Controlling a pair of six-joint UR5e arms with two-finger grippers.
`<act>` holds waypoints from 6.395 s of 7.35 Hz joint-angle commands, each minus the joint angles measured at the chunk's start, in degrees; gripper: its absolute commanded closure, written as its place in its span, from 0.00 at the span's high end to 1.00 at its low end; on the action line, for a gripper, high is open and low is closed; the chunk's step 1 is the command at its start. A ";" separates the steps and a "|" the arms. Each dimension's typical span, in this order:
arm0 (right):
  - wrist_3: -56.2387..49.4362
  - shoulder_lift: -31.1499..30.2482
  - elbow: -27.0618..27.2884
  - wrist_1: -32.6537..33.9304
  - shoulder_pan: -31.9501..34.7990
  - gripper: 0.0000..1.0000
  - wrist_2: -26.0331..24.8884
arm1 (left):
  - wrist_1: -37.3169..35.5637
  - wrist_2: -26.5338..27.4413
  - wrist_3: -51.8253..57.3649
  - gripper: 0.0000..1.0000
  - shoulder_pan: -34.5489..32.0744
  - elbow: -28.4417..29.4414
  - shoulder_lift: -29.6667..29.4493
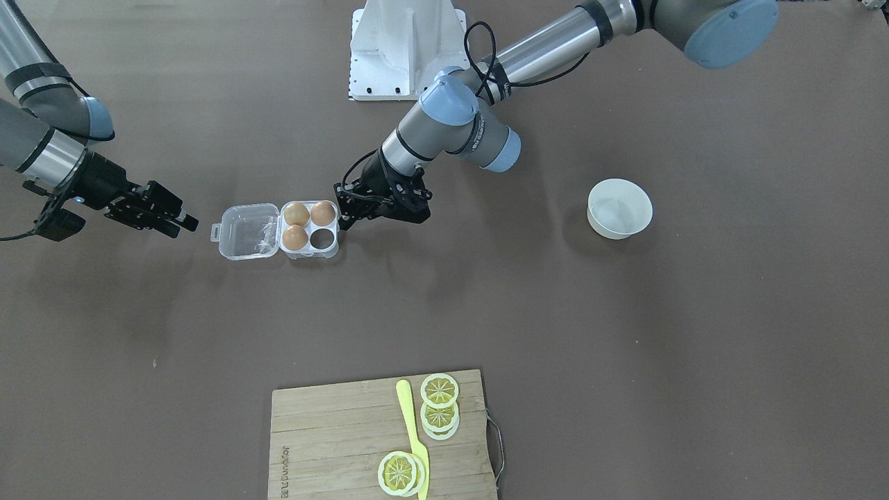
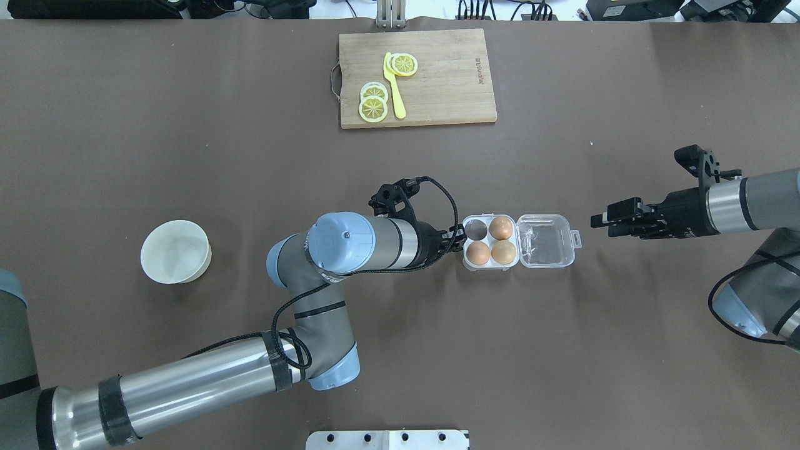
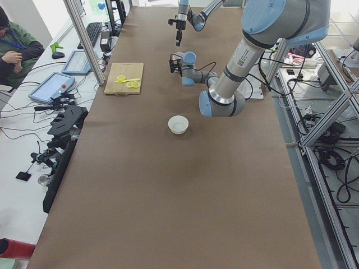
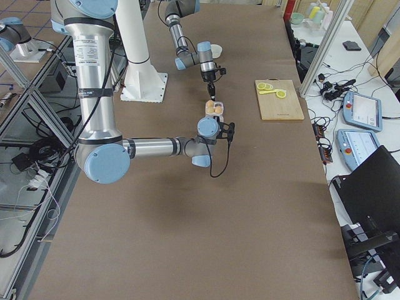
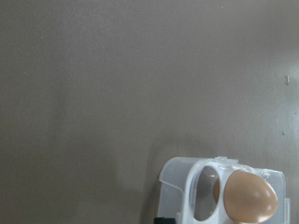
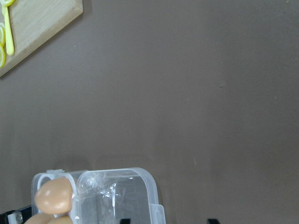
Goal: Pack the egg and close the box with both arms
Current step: 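Move the right gripper toward the open lid of the egg box, then grasp the edge of the clear lid with the right gripper, then lift and swing the lid up toward the left gripper with the right gripper, then push the clear lid down over the eggs with the right gripper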
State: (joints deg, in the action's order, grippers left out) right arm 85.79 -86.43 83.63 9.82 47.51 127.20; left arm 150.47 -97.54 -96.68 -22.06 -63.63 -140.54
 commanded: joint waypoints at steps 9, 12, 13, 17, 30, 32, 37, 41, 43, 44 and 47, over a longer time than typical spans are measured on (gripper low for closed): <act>-0.10 1.53 -2.24 -3.32 -4.80 0.27 -3.45 | 0.00 -0.02 0.00 0.00 0.00 0.00 0.17; -0.10 1.62 -2.07 -3.58 -4.71 0.18 -3.36 | 0.00 -0.02 0.00 0.00 0.00 0.00 0.26; -0.36 1.62 -2.07 -3.67 -4.71 0.08 -3.36 | 0.00 -0.02 0.00 0.00 0.00 0.00 0.26; -0.19 1.71 -1.10 -4.02 -4.36 0.00 -3.01 | 0.00 -0.02 0.00 0.00 0.00 0.00 0.26; 0.34 1.62 6.10 -2.79 -1.64 0.00 0.33 | 0.09 -0.02 -0.09 0.00 0.26 -0.17 0.35; 0.43 1.62 8.29 -0.53 -1.46 0.00 0.33 | 0.18 -0.02 -0.09 0.00 0.44 -0.26 0.44; 0.52 2.23 12.26 5.90 -1.64 0.01 -0.02 | 0.18 -0.02 -0.09 0.00 0.62 -0.44 0.44; 0.52 5.04 12.26 9.51 -1.90 0.32 -0.28 | 0.09 -0.02 -0.09 0.00 0.62 -0.53 0.44; 0.95 6.97 12.34 11.96 -2.07 0.32 -0.55 | 0.18 -0.02 -0.09 0.00 0.62 -0.61 0.35; 0.96 7.24 12.35 11.97 -2.16 0.32 -0.63 | 0.18 -0.02 -0.18 0.00 0.62 -0.61 0.35; 0.96 7.33 12.35 11.97 -3.65 0.32 -2.29 | 0.18 -0.02 -0.18 0.00 0.62 -0.88 0.26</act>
State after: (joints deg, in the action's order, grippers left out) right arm 86.74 -79.20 95.97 21.78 44.68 125.87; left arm 150.64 -97.56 -96.85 -21.45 -64.39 -140.24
